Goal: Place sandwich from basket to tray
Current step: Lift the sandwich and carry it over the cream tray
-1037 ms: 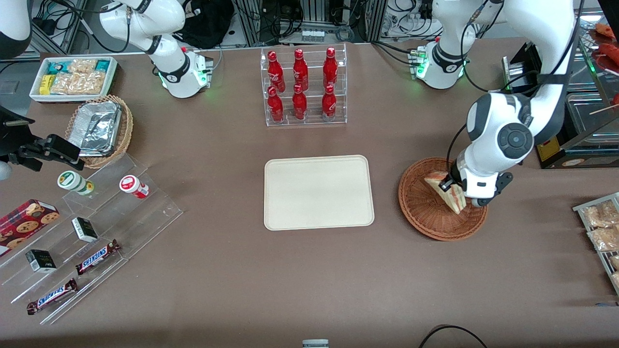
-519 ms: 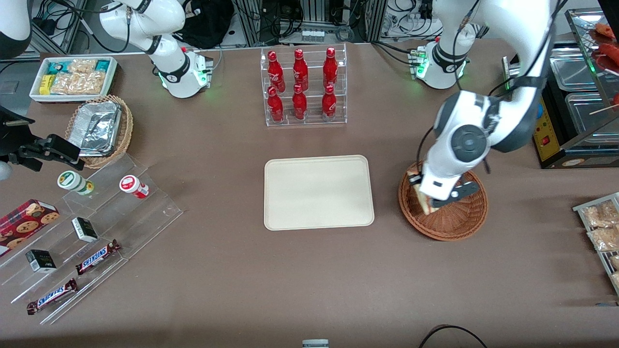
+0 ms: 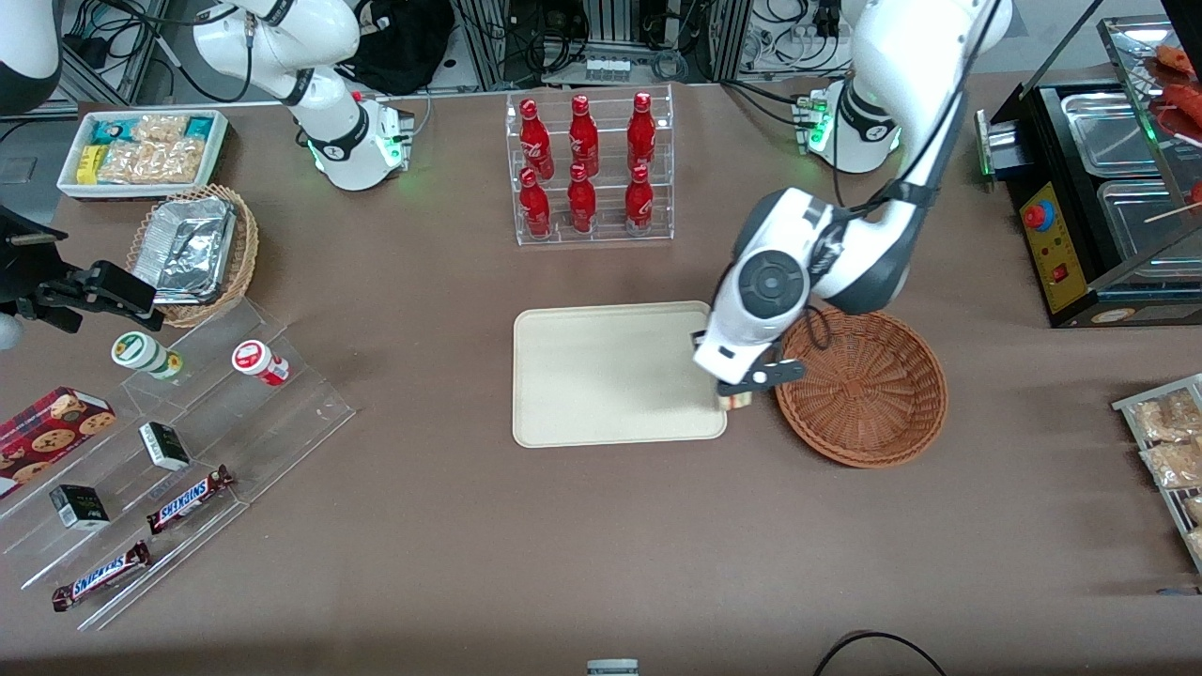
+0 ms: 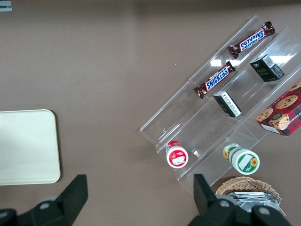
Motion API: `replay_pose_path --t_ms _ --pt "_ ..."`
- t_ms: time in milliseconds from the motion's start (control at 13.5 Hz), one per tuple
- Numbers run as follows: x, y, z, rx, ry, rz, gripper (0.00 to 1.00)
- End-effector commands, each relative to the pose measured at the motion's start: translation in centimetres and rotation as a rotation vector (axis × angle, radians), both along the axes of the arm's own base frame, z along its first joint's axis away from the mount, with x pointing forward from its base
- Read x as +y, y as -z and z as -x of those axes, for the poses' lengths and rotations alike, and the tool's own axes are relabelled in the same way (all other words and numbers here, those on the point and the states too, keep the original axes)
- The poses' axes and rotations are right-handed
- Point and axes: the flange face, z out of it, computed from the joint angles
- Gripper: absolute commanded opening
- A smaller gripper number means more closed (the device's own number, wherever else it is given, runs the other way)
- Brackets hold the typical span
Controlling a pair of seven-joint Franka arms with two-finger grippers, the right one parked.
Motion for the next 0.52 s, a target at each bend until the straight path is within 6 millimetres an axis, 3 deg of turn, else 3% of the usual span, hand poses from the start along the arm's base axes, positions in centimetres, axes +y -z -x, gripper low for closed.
replay_pose_path --t_ms 0,296,444 --pt "-5.1 1.3 -0.2 0.006 -0.004 0.005 0.0" --pt "-11.4 3.7 1.2 -0.005 -0.006 0.006 0.0" --pt "-12.3 4.7 1.0 -0.016 -0.02 0.016 0.0"
